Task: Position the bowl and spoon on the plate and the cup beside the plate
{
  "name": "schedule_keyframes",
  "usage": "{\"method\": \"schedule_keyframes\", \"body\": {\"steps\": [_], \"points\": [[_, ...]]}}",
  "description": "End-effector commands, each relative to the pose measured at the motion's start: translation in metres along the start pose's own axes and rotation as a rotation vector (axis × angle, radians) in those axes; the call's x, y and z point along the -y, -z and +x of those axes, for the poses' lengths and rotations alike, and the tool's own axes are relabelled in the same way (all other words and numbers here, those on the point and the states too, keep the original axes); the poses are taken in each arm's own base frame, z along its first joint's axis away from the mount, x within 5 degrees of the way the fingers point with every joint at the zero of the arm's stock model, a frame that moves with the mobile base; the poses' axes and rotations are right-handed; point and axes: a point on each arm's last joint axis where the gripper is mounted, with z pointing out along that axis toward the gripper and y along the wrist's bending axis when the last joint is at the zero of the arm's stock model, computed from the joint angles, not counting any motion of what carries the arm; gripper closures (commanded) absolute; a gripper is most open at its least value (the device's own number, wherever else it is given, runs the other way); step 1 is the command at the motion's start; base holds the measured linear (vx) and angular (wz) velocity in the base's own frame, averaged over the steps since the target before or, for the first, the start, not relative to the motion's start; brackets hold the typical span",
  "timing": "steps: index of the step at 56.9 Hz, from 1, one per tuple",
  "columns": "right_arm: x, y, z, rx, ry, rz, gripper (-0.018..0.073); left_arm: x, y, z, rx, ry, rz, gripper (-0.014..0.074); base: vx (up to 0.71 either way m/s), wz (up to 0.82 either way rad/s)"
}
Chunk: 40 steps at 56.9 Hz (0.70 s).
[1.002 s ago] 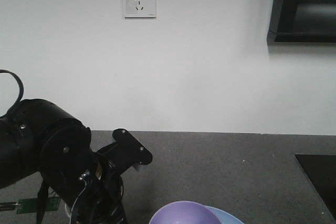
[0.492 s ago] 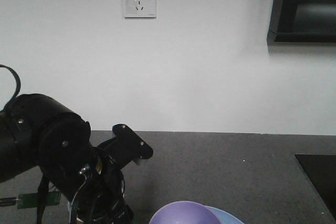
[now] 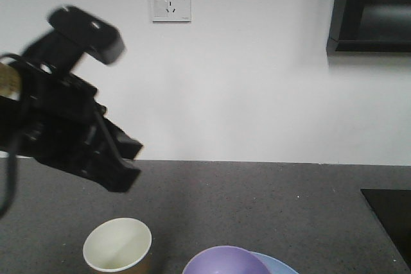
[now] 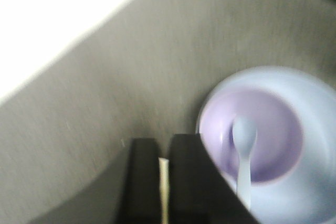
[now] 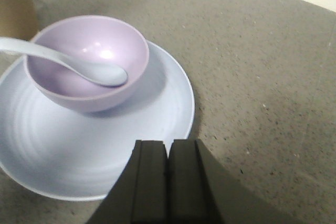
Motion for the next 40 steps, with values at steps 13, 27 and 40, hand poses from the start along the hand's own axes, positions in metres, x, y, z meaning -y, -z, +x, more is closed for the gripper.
{"method": "schedule_keyframes", "body": {"steps": [13,27,40], "points": [[-0.002,0.046,-0.019,0.340,-0.001,0.041,0.0568,0.007,0.074,0.066,0.364,0.029,-0.029,0.0602,0.00,0.00],[-0.004,0.061,0.007,0.494,0.018,0.087,0.0568,0.023,0.059,0.166,0.519,0.224,0.021,0.0602,0.00,0.00],[-0.001,0.063,0.006,0.655,0.005,0.134,0.0568,0.029,0.046,0.184,0.868,0.244,0.052,0.0602,0.00,0.00]]}}
